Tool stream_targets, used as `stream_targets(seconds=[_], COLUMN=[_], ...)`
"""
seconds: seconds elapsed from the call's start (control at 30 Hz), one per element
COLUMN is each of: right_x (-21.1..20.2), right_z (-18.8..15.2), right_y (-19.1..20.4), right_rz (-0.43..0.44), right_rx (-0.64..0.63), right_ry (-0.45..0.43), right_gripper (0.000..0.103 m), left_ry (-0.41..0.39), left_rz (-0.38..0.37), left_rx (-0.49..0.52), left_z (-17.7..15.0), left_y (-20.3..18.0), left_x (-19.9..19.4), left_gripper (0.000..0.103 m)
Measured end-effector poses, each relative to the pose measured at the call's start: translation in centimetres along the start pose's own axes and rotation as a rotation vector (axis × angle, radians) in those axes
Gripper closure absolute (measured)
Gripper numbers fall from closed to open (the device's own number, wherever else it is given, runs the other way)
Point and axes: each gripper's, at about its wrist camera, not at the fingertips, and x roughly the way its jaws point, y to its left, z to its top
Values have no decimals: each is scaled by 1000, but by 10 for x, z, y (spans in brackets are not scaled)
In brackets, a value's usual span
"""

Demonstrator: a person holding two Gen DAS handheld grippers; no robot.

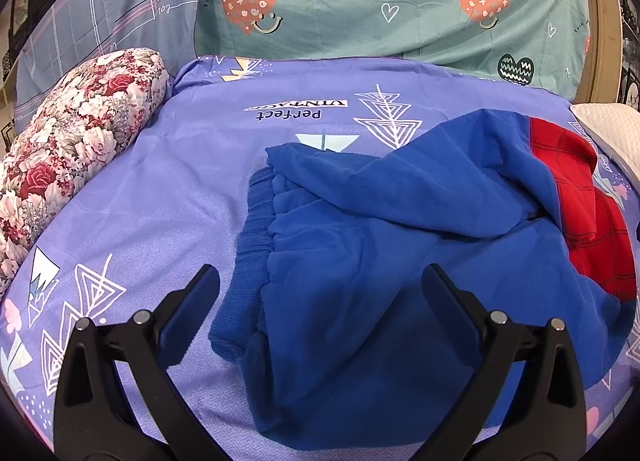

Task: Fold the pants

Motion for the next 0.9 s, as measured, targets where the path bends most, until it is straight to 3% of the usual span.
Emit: stream_targets(seconds=[0.1, 0.2, 0.37, 0.53, 0.6, 0.7, 0.73, 0.8, 0.9], right_x=[-1, -1, 0, -3, -4, -4, -5, -6, -3], right_z=[1, 2, 2, 1, 1, 0, 0, 0, 1], right_y=[-1, -2, 1, 0, -1, -1, -1, -1, 1], right_rz=[1, 5, 8, 9, 11, 12, 12, 14, 17], right_rx=[4, 7, -6, 0, 6, 4, 4, 4, -1], right_ry=[-1, 0, 4, -11, -16, -20, -23, -25, -15], right_gripper=[1, 1, 1, 1, 1, 1, 1, 1, 1], left_ry=[21, 135, 306, 451, 473, 532, 527, 486, 486], left_rz=[-10, -174, -345, -492, -507, -504, -493, -426, -415], left_rx=[-18, -124, -317, -418, -423, -517, -546, -564, -595], left_z=[1, -1, -17, -34, -39, -50, -50, -47, -41], left_y=[13, 46, 85, 71, 64, 69, 73, 83, 90], left_x=[-14, -33, -30, -10, -5, 10, 13, 15, 30], left_gripper=[2, 2, 2, 2, 3, 12, 17, 17, 17])
